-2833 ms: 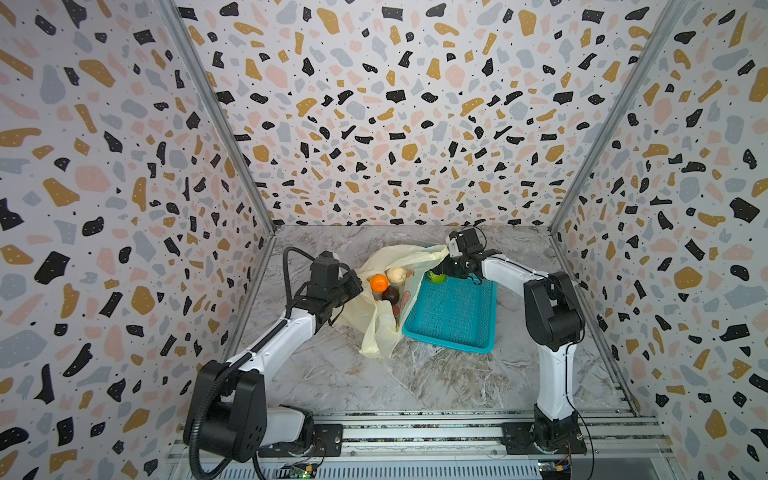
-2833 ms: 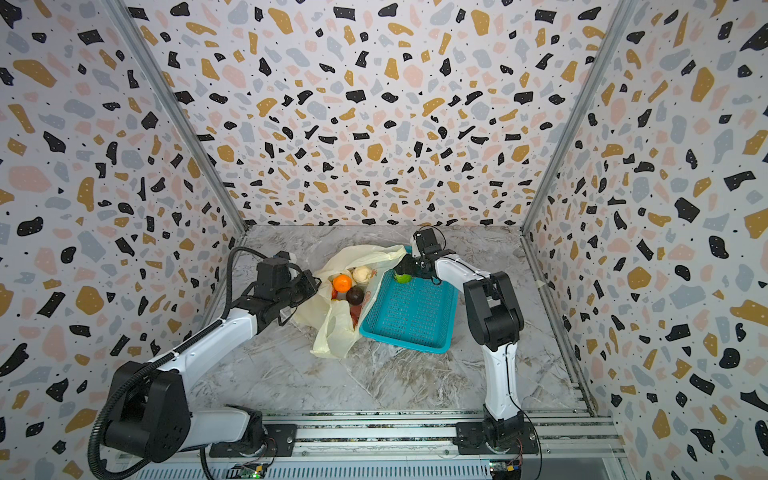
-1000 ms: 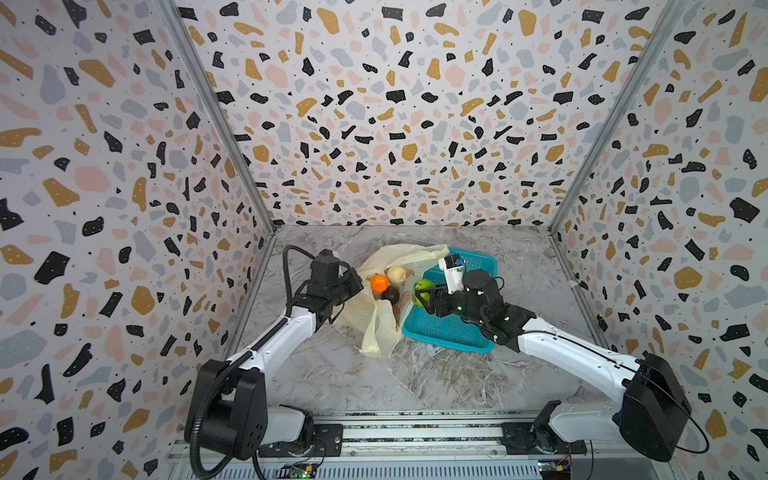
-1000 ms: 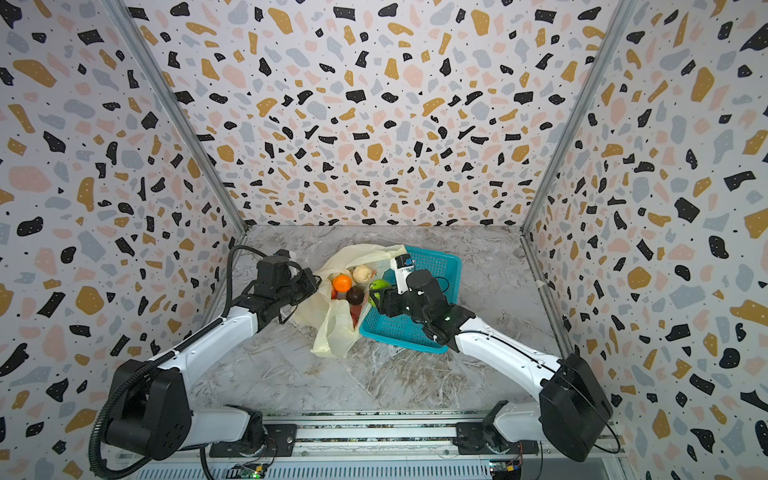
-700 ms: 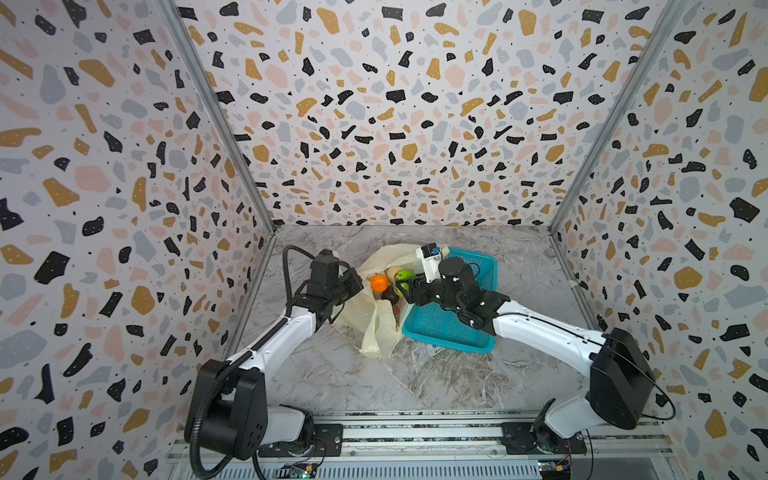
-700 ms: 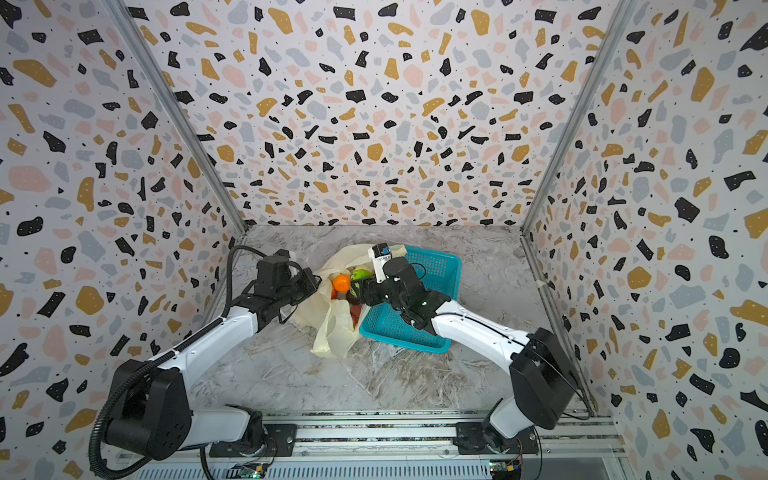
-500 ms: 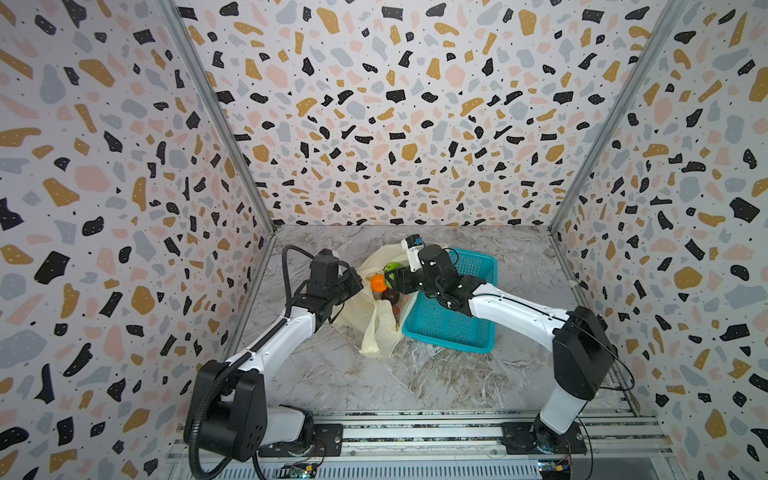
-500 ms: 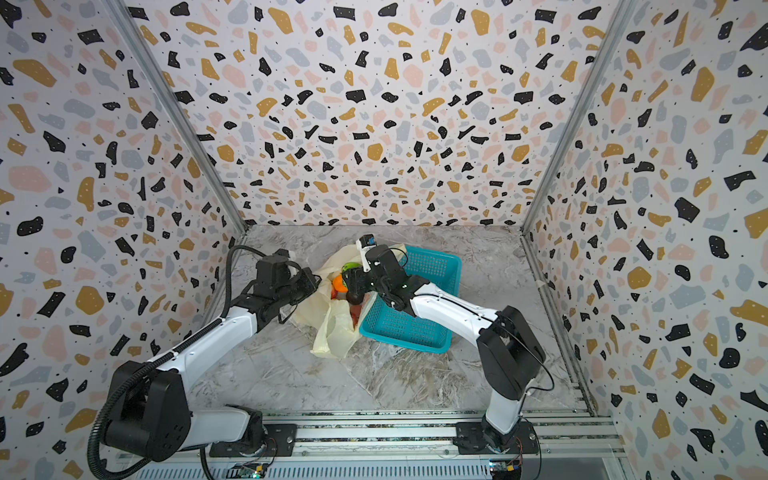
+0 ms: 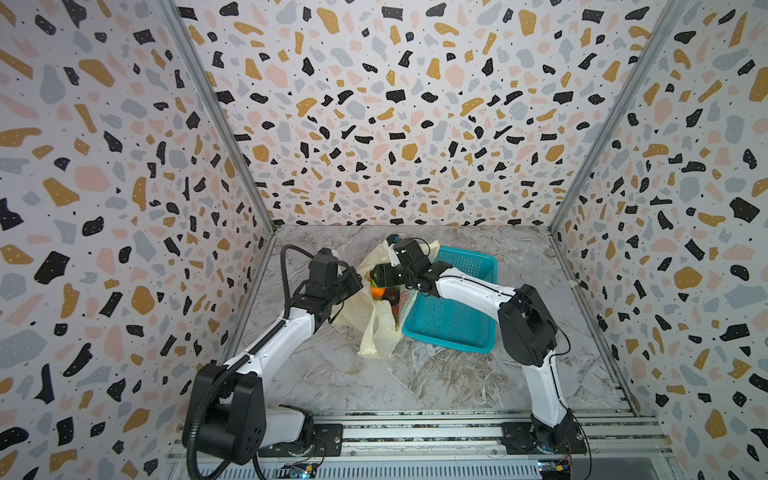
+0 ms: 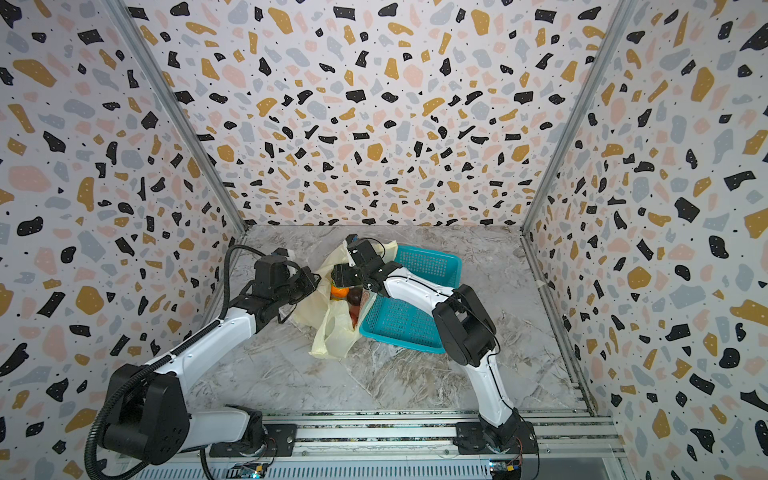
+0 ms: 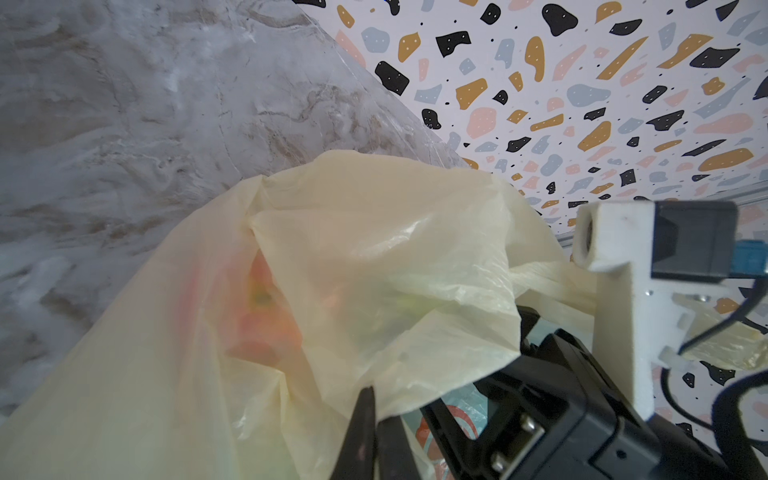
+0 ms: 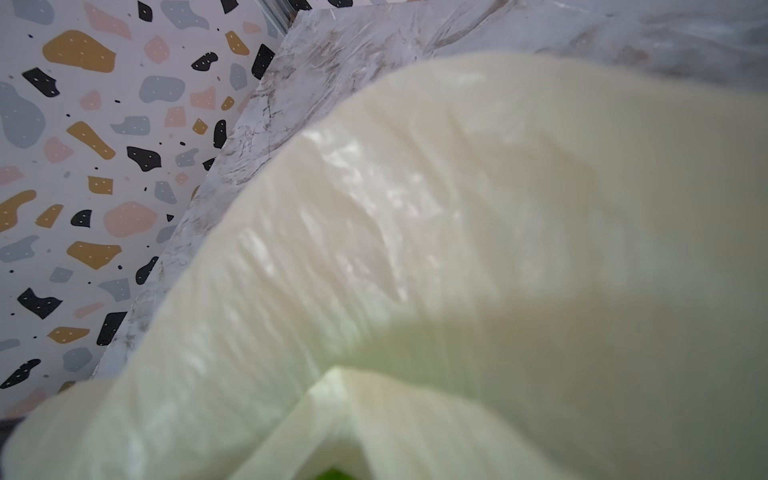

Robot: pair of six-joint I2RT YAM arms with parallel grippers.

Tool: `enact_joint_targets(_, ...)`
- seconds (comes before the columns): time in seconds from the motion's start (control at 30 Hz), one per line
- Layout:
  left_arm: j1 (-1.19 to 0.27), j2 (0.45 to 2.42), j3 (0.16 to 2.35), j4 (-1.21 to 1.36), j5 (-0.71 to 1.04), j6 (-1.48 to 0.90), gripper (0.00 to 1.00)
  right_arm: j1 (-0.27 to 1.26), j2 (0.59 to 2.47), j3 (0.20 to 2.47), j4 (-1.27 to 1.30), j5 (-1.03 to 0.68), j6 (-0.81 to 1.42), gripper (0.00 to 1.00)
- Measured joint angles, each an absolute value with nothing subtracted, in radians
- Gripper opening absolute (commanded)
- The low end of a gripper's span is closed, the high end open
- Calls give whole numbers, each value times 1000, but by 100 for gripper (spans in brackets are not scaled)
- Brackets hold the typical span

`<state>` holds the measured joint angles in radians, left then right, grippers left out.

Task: Place the fruits into the plastic bag

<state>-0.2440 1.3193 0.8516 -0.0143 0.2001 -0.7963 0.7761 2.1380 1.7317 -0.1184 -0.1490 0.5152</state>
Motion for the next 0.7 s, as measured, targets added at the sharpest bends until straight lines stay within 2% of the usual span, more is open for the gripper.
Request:
enact_joint_targets(0.27,-244,1319,852,-14,200,-796,0,776,2075,1657,-141,-170,503,84)
enact_joint_targets(0.5,-244,1320,852,-14,200,-796,0,775,1766,1416,-97,-213,450,83)
enact_joint_targets(0.7,-244,1320,852,-14,199,-796,0,803,1549,1327,-103,-297,329,81)
